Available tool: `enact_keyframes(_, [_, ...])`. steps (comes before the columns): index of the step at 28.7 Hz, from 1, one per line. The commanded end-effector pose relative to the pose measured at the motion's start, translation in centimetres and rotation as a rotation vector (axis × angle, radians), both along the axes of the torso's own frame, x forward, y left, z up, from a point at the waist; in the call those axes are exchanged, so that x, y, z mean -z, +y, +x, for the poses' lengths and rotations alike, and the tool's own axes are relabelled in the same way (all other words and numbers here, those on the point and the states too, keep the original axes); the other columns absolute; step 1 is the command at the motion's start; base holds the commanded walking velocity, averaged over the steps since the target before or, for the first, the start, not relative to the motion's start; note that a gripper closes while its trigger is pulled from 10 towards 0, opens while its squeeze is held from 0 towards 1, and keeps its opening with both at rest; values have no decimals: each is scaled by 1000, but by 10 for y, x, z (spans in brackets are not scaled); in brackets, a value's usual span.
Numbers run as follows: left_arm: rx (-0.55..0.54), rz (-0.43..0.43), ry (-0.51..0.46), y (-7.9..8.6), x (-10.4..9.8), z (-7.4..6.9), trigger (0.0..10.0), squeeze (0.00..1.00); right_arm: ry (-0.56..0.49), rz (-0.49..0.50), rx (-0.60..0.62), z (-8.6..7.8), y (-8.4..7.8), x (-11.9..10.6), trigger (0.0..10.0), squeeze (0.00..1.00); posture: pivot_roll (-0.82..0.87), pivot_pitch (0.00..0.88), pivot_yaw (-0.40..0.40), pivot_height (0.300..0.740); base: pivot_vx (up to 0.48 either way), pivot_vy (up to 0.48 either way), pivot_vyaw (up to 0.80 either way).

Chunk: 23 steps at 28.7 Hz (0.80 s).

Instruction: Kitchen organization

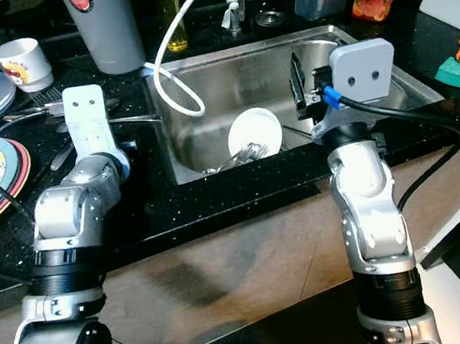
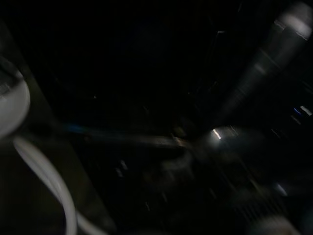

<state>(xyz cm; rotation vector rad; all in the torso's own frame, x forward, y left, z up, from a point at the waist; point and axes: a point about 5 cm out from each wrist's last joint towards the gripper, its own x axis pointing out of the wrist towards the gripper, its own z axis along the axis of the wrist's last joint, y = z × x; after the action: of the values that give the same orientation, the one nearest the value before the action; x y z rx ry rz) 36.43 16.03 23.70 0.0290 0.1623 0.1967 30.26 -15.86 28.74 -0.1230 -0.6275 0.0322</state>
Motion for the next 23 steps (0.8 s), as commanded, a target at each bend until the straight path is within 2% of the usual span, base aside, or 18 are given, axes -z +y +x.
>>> enact_keyframes(1, [-44,-7,-58,9,-13,4,10000,0,-10,-1,-8,1,1,-3,10000,0,55,132,9,740,0,0,0])
enact_keyframes(6, [-83,-86,-38,20,-17,20,10000,0,-21,0,-6,0,0,-6,10000,0,47,127,11,740,0,0,0])
enact_keyframes(8, [-100,-45,-28,25,-17,26,10000,0,-24,1,-2,0,-1,-7,10000,0,44,128,10,740,0,0,0])
enact_keyframes(11, [-169,-42,5,35,-17,29,10000,0,-26,1,-1,-1,-1,-7,10000,0,39,124,16,740,0,0,0])
enact_keyframes(16, [-172,13,2,40,-21,31,10000,0,-27,1,0,-1,-1,-7,10000,0,37,126,19,740,0,0,0])
enact_keyframes(20, [-116,28,52,48,-12,27,10000,0,-22,5,8,-2,-2,-5,10000,0,42,131,20,740,0,0,0])
enact_keyframes(21, [-65,12,78,46,-8,26,10000,0,-20,5,9,-3,-2,-4,10000,0,45,133,20,740,0,0,0])
enact_keyframes(22, [-65,12,78,46,-8,26,10000,0,-20,5,9,-3,-2,-4,10000,0,45,133,20,740,0,0,0])
enact_keyframes(23, [56,55,92,40,-4,21,10000,0,-17,6,7,-3,-2,-4,10000,0,54,138,18,740,0,0,0])
